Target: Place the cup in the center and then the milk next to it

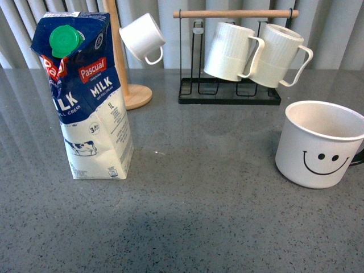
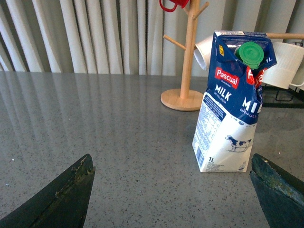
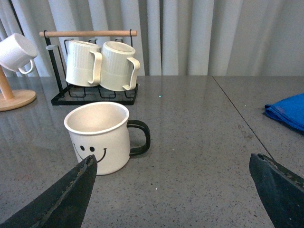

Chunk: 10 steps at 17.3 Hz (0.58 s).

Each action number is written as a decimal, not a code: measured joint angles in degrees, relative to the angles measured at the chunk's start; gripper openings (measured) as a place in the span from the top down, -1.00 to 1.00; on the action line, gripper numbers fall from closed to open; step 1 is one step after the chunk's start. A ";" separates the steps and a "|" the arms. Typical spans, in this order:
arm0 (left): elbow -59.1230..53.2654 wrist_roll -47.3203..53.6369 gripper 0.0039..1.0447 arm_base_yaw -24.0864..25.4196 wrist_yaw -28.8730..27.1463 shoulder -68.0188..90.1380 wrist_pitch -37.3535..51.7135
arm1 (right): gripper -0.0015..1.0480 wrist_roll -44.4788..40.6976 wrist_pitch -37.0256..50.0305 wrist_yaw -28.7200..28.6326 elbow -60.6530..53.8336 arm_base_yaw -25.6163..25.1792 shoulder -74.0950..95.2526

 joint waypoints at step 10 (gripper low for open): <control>-0.02 0.00 -0.88 0.00 0.02 0.00 0.00 | -0.87 0.00 0.00 0.02 0.00 0.00 -0.02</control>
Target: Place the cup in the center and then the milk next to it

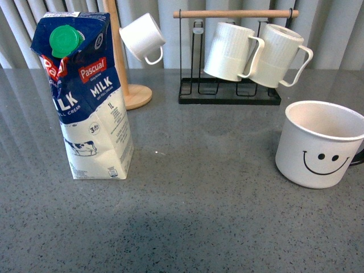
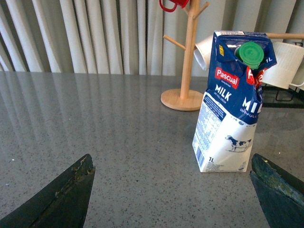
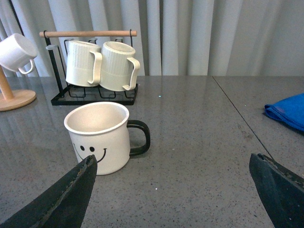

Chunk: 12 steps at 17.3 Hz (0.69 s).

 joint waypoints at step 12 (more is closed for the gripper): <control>0.02 0.00 -0.88 0.00 -0.02 0.00 0.00 | -0.87 2.25 21.00 -16.87 30.27 -3.65 50.99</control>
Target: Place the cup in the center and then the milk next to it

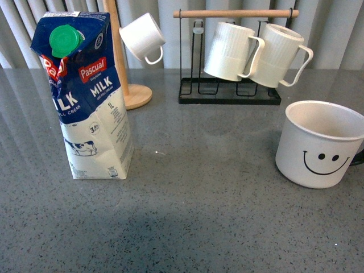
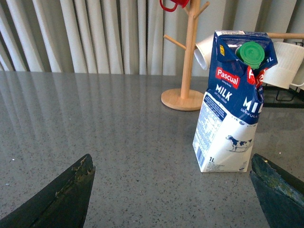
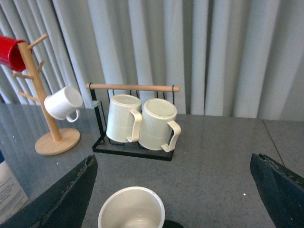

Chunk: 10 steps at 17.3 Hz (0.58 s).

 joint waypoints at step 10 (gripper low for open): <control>-0.02 0.00 -0.88 0.00 0.02 0.00 0.02 | -0.87 -15.13 -25.97 -5.51 31.63 3.32 40.57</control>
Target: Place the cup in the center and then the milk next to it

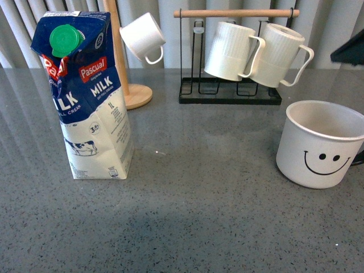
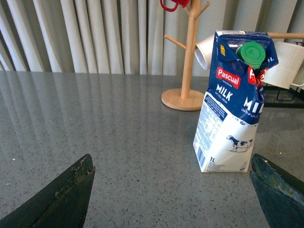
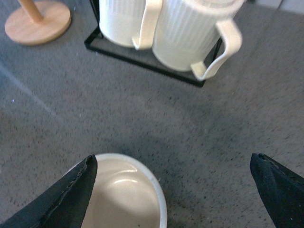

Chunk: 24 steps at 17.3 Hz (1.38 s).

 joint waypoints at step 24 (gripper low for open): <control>0.02 0.00 -0.88 0.00 0.00 0.00 0.00 | 0.94 -6.69 -13.62 0.31 6.88 -0.17 7.39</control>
